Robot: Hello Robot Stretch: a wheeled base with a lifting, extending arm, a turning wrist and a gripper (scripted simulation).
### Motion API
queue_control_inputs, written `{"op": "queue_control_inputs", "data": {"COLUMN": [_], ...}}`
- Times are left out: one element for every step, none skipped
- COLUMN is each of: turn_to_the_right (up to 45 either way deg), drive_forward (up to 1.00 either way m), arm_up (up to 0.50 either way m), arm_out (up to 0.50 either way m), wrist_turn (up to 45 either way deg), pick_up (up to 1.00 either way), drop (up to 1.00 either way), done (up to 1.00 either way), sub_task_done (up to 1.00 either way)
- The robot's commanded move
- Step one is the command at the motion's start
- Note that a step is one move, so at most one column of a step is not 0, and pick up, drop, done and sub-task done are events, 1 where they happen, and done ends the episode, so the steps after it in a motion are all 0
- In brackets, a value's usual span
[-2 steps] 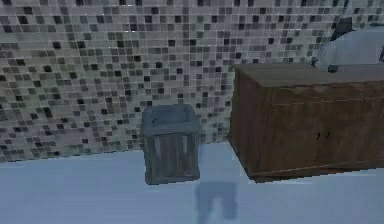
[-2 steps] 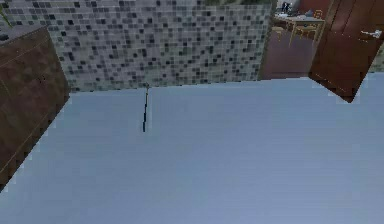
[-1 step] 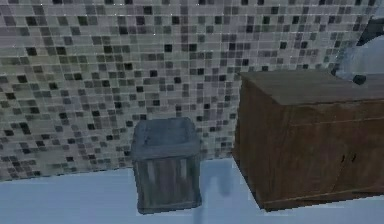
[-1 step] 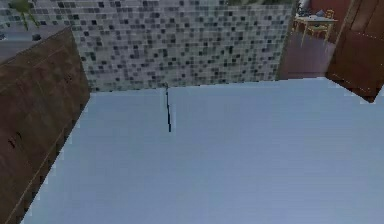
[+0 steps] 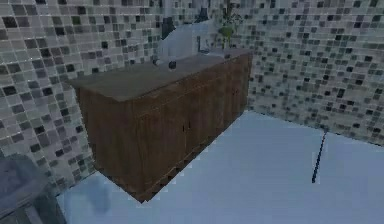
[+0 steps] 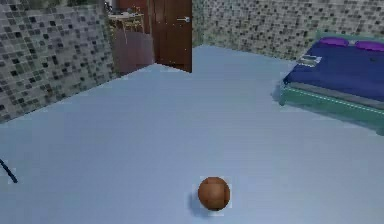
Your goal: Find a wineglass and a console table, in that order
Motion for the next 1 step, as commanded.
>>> {"op": "queue_control_inputs", "data": {"turn_to_the_right": [33.0], "drive_forward": [0.00], "arm_up": [0.00], "arm_out": [0.00], "wrist_turn": [0.0], "pick_up": [0.00], "drop": [0.00], "done": [0.00], "sub_task_done": [0.00]}}
